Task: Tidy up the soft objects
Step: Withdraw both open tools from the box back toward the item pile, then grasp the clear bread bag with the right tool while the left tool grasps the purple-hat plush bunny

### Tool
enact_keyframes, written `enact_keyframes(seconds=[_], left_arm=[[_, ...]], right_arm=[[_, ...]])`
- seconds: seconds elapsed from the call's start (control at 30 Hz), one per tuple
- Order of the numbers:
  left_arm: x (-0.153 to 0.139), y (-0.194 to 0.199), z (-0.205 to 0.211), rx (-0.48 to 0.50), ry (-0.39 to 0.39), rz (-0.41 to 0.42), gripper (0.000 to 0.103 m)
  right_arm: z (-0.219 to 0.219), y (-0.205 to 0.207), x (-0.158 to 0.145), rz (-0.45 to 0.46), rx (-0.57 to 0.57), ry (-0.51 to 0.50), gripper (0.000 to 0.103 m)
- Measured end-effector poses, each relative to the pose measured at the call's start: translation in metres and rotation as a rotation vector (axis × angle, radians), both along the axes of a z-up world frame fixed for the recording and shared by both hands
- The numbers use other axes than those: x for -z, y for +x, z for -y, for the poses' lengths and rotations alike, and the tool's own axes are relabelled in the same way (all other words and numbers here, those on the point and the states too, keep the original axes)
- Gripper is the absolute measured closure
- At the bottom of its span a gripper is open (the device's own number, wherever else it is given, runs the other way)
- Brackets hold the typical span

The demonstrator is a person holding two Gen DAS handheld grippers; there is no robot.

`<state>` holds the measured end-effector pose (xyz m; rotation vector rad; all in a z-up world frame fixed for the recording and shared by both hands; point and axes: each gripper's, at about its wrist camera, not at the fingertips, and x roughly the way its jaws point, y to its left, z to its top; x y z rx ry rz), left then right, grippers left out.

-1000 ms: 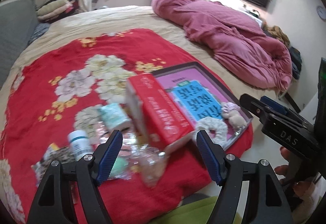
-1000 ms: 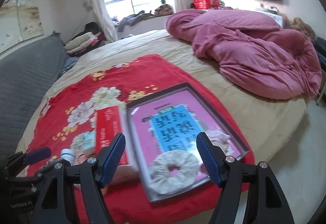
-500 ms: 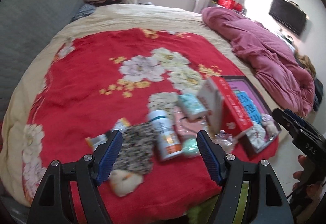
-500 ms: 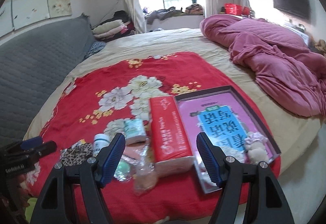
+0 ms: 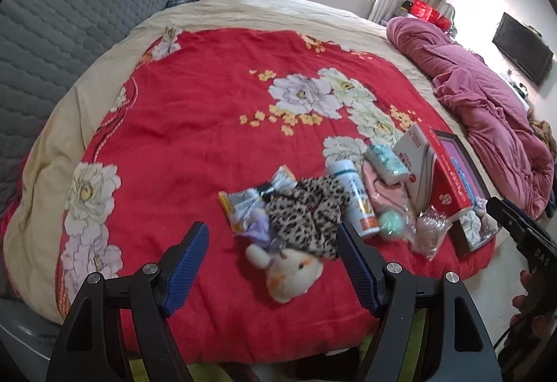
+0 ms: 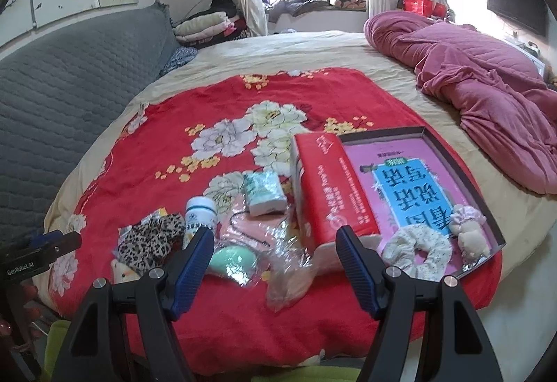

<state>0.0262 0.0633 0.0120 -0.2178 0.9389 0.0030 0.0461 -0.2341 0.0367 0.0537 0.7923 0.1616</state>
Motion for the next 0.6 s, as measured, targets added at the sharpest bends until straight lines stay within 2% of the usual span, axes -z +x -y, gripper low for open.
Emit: enact_keyframes(seconds=[0.3, 0.6], left_arm=[[0.025, -0.005, 0.001, 0.007, -0.013, -0.049, 0.026], [0.052, 0.0, 0.016, 0.029, -0.025, -0.107, 0.026]], right_arm=[[-0.005, -0.006, 0.018, -0.049, 0.01, 0.0, 0.031], [-0.002, -0.007, 0.049, -0.129, 0.034, 0.011, 0.031]])
